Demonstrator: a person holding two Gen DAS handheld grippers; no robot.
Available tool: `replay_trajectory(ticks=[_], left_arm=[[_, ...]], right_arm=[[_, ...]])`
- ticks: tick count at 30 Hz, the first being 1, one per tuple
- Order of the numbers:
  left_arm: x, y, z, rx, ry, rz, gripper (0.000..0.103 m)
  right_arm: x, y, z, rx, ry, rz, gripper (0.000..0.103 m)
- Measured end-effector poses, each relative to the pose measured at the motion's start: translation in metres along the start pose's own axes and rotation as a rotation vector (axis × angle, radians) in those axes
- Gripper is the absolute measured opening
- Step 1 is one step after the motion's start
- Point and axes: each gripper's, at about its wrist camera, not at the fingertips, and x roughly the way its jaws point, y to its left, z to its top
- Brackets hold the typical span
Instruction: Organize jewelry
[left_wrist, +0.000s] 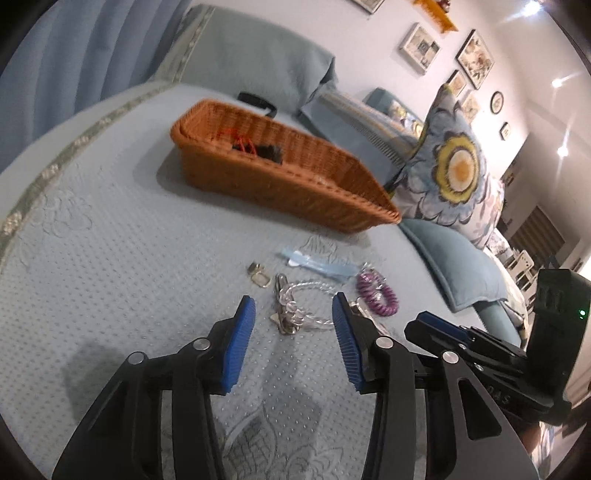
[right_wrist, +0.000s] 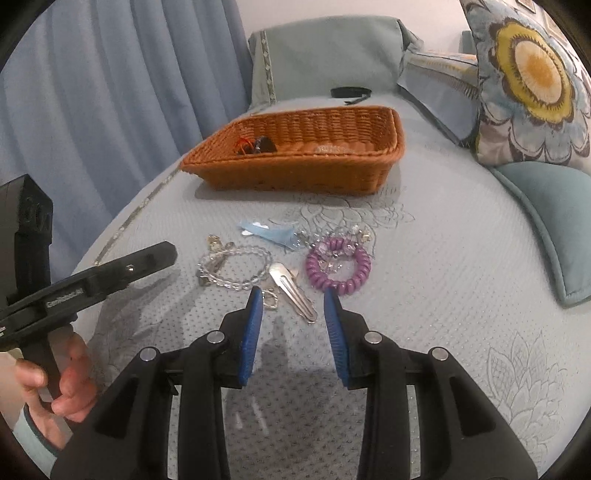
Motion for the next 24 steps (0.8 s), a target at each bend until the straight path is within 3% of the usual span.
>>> replay_trajectory(ticks=[3, 10, 19, 22, 24], left_arm=[[0.008, -0.006, -0.002, 0.038, 0.031, 0.012, 0.041], [0.023, -0.014, -0.01, 0.181, 0.122, 0.13, 0.037], [0.045, -0.029, -0.006, 0.309, 0.135, 0.224, 0.037], [0.046, -0.031, -0.006, 0.323, 0.129, 0.246, 0.024], [0.045, -0.03, -0.005, 0.321, 0.125, 0.243, 0.022]], right_arm=[[0.009, 0.0, -0.002, -0.007, 0.034, -0.011, 0.031], [0.026, -0.003, -0.005, -0.005, 0.096, -0.018, 0.031], [0.034, -0.004, -0.001, -0.011, 0.098, -0.011, 0.031], [0.038, -0.002, 0.002, -0.017, 0.097, -0.008, 0.031], [0.04, -0.002, 0.003, -0.022, 0.1, -0.011, 0.031]])
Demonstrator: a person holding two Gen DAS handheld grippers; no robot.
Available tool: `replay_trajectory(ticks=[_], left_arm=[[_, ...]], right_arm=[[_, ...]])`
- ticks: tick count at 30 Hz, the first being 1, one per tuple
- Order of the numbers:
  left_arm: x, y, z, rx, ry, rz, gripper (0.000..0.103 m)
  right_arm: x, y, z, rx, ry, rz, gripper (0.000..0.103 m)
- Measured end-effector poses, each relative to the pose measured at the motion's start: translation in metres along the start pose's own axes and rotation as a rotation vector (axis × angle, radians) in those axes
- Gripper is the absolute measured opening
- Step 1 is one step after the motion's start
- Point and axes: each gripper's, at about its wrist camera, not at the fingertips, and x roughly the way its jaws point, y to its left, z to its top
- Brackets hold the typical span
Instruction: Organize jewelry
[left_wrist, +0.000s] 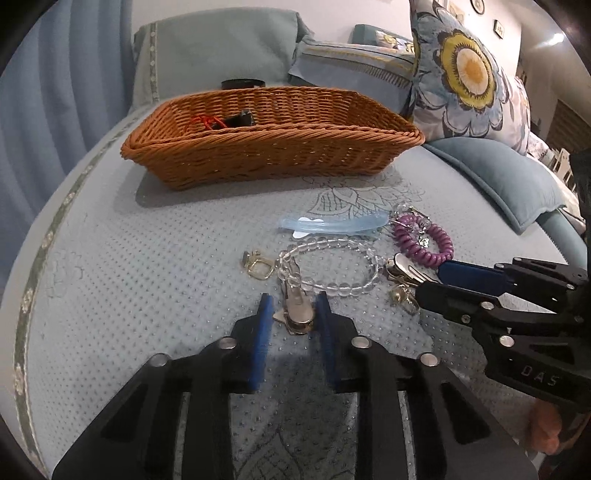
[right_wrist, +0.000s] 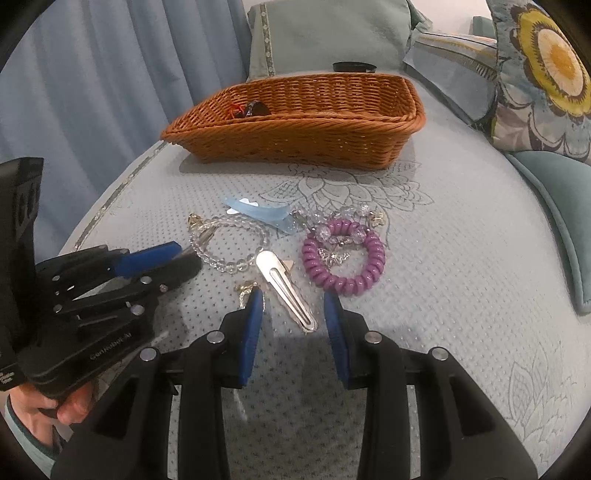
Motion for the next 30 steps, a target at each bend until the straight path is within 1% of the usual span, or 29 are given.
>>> replay_trajectory(ticks=[2, 3, 4, 6, 10, 12, 15, 16, 17, 20, 23, 24, 25, 27, 28, 30], left_arm=[[-0.002, 0.001, -0.001, -0.003, -0.003, -0.004, 0.021], [-0.003, 0.001, -0.002, -0.004, -0.003, -0.004, 0.021], [-0.005, 0.001, -0.003, -0.005, -0.002, -0.003, 0.021], [-0.009, 0.002, -0.007, -0.008, 0.002, 0.003, 0.021], [-0.023, 0.006, -0.019, -0.033, 0.021, 0.031, 0.021], [-0.033, 0.006, -0.027, -0.039, 0.026, 0.045, 0.021], [-0.043, 0.008, -0.038, -0.052, 0.025, 0.033, 0.021], [-0.047, 0.007, -0.044, -0.049, 0.015, 0.03, 0.021], [-0.047, 0.006, -0.047, -0.046, 0.011, 0.032, 0.021], [-0.048, 0.006, -0.052, -0.041, -0.011, 0.041, 0.022], [-0.048, 0.008, -0.054, -0.05, -0.028, 0.028, 0.022], [-0.048, 0.009, -0.054, -0.056, -0.031, 0.021, 0.022], [-0.048, 0.01, -0.054, -0.066, -0.032, 0.013, 0.022], [-0.048, 0.011, -0.053, -0.072, -0.034, 0.007, 0.022], [-0.048, 0.012, -0.053, -0.074, -0.036, 0.004, 0.022], [-0.048, 0.011, -0.053, -0.074, -0.038, 0.005, 0.022]], right_arm=[[0.0, 0.002, 0.0, -0.01, -0.001, -0.004, 0.031], [0.0, 0.002, -0.001, -0.015, -0.001, -0.006, 0.026], [0.0, 0.004, -0.001, -0.022, 0.003, -0.005, 0.016], [0.0, 0.006, -0.002, -0.031, 0.012, -0.007, 0.011], [-0.003, 0.008, -0.004, -0.022, 0.047, -0.041, 0.011], [-0.009, 0.008, -0.008, -0.012, 0.072, -0.042, 0.011], [-0.02, 0.011, -0.017, -0.011, 0.107, 0.05, 0.011], [-0.023, 0.011, -0.018, -0.002, 0.105, 0.069, 0.011], [-0.024, 0.011, -0.018, 0.005, 0.098, 0.057, 0.011], [-0.021, 0.006, -0.018, 0.021, 0.099, 0.026, 0.011], [-0.02, 0.002, -0.018, 0.042, 0.096, 0.05, 0.013], [-0.019, 0.004, -0.018, 0.039, 0.091, 0.054, 0.018], [-0.019, 0.006, -0.018, 0.033, 0.085, 0.057, 0.026], [-0.018, 0.012, -0.019, 0.017, 0.071, 0.063, 0.035], [-0.017, 0.016, -0.019, 0.002, 0.061, 0.053, 0.036], [-0.014, 0.025, -0.019, -0.028, 0.033, 0.002, 0.036]])
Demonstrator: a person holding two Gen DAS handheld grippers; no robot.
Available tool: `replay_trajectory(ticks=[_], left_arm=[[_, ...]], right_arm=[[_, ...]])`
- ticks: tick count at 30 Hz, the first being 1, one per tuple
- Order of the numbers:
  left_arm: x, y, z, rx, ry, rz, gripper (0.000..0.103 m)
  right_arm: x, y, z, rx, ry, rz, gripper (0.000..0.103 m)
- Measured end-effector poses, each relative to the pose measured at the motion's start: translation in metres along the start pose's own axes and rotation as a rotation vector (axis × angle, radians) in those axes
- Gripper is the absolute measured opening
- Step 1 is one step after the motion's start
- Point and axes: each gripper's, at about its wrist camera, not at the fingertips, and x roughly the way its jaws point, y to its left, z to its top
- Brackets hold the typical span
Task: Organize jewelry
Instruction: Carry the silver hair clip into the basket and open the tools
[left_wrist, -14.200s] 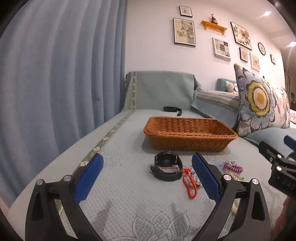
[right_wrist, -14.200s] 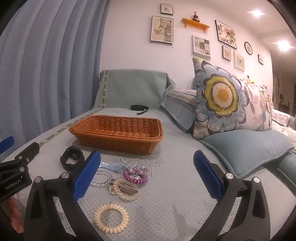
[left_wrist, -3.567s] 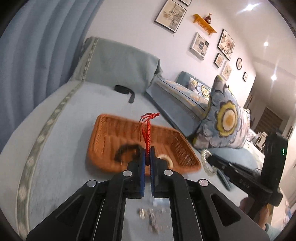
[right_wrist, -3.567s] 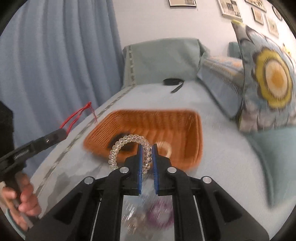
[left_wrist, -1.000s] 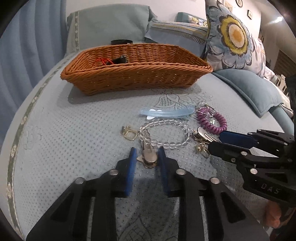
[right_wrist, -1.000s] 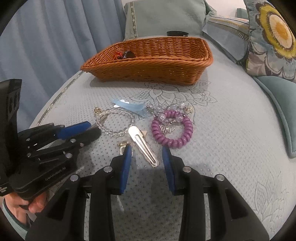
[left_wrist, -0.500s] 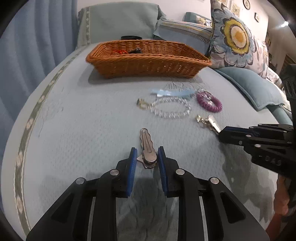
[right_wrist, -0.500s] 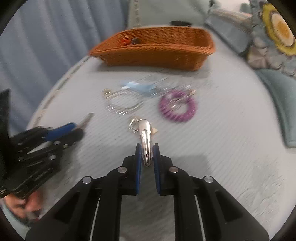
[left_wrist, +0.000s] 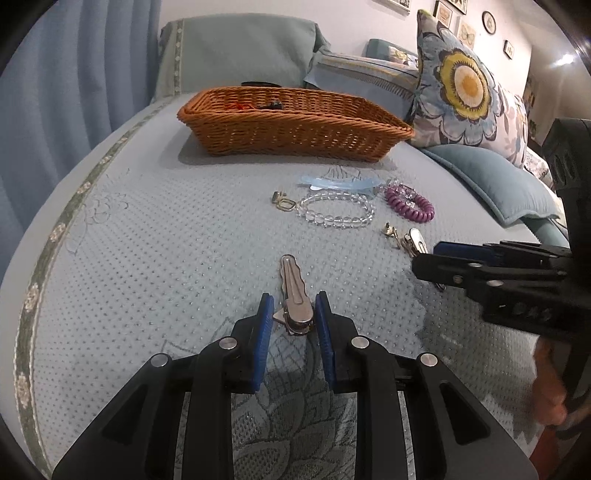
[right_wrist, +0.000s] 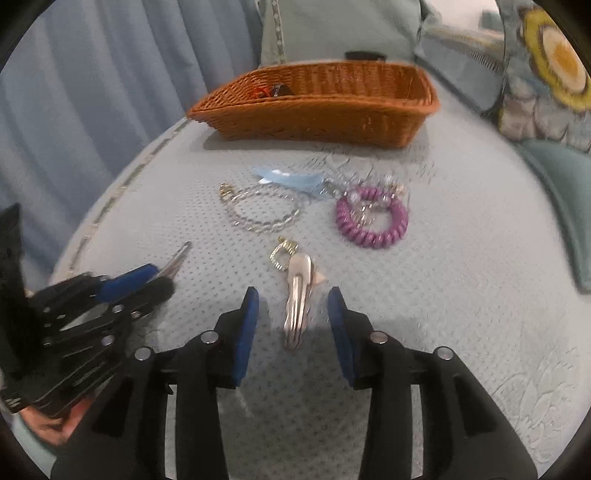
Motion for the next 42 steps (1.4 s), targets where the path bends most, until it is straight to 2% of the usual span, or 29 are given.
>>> replay_trajectory(ticks=[2, 3, 4, 6, 11, 20, 33, 37, 42], left_arm=[[0.0, 0.0, 0.0, 0.002, -0.002, 0.002, 0.022], [0.0, 0.0, 0.0, 0.001, -0.002, 0.002, 0.022], [0.0, 0.0, 0.001, -0.002, -0.004, 0.0, 0.022], [0.001, 0.002, 0.002, -0.011, -0.006, -0.007, 0.022], [-0.001, 0.005, 0.003, -0.032, -0.02, -0.025, 0.022], [-0.015, 0.005, 0.005, -0.054, -0.092, -0.085, 0.022], [-0.031, -0.006, 0.008, -0.033, -0.165, -0.117, 0.021], [-0.042, -0.007, 0.028, -0.032, -0.206, -0.123, 0.021], [-0.059, -0.005, 0.076, -0.001, -0.285, -0.112, 0.022]], right_arm=[[0.004, 0.004, 0.001, -0.012, -0.011, -0.026, 0.035], [0.005, 0.006, 0.001, -0.016, -0.022, -0.047, 0.031], [0.006, 0.007, 0.001, -0.022, -0.028, -0.068, 0.021], [0.006, 0.006, 0.002, -0.029, -0.033, -0.077, 0.014], [0.001, 0.002, 0.002, -0.007, -0.056, -0.049, 0.014], [-0.03, -0.004, 0.007, 0.011, -0.185, -0.002, 0.014], [-0.049, -0.004, 0.008, 0.005, -0.259, 0.009, 0.014], [-0.061, -0.004, 0.012, -0.002, -0.302, 0.006, 0.014], [-0.068, -0.015, 0.041, 0.042, -0.328, -0.005, 0.014]])
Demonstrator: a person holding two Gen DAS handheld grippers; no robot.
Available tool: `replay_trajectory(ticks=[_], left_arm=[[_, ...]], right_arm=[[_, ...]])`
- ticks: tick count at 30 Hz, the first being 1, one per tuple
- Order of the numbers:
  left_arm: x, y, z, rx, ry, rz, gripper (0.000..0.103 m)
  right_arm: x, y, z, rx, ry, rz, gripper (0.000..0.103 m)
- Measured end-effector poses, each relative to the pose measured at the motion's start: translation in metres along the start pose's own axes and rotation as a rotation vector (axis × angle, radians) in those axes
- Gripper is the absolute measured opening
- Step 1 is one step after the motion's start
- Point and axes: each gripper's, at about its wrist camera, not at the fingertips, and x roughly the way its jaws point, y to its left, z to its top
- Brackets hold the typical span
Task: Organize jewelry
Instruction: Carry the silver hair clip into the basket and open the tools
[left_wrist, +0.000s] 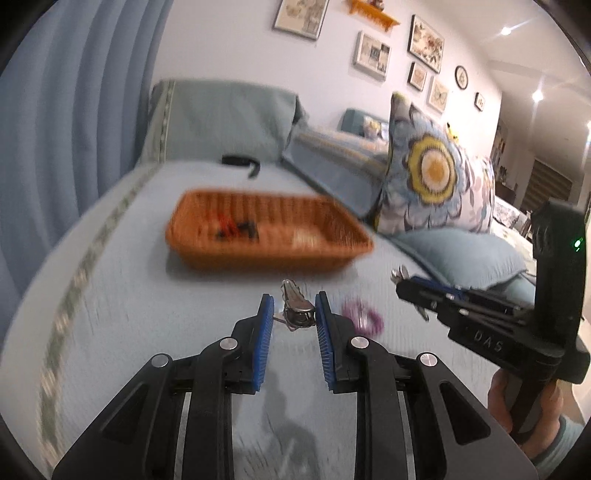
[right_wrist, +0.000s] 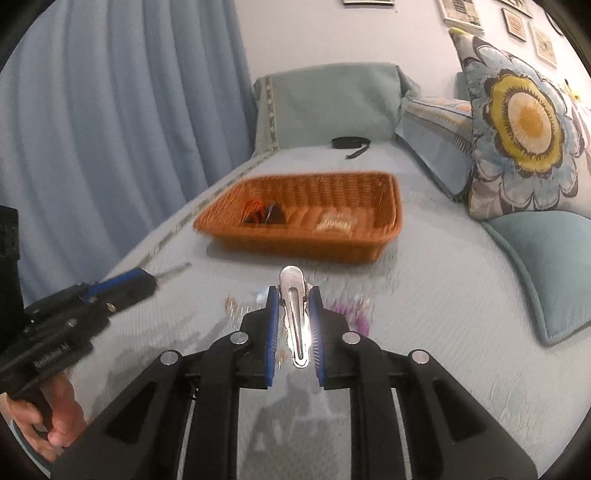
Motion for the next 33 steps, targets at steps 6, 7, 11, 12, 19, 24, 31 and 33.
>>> replay_trajectory(ticks=[6, 7, 11, 12, 19, 24, 31, 33], left_arm=[[0.032, 0.015, 0.049, 0.01, -0.028, 0.009, 0.021], [0.044, 0.02, 0.057, -0.003, -0.023, 0.009, 0.021], [0.083, 0.034, 0.076, -0.046, -0.001, -0.007, 0.022], [0.096, 0.037, 0.079, -0.055, 0.007, -0.008, 0.022], [0.144, 0.058, 0.076, -0.097, 0.052, 0.007, 0.022], [0.154, 0.07, 0.071, -0.119, 0.054, 0.004, 0.022], [0.148, 0.069, 0.068, -0.127, 0.042, -0.009, 0.045], [0.137, 0.068, 0.069, -0.129, 0.023, -0.018, 0.046]], right_arm=[[0.031, -0.013, 0.06, 0.01, -0.02, 0.003, 0.014], [0.043, -0.018, 0.072, 0.03, -0.006, 0.015, 0.014], [0.086, -0.036, 0.099, 0.088, 0.052, 0.032, 0.014], [0.101, -0.043, 0.104, 0.11, 0.075, 0.034, 0.014], [0.173, -0.068, 0.104, 0.176, 0.203, 0.02, 0.014], [0.195, -0.062, 0.099, 0.154, 0.243, 0.007, 0.014], [0.199, -0.054, 0.098, 0.124, 0.247, 0.002, 0.021], [0.195, -0.054, 0.099, 0.122, 0.241, -0.004, 0.036]])
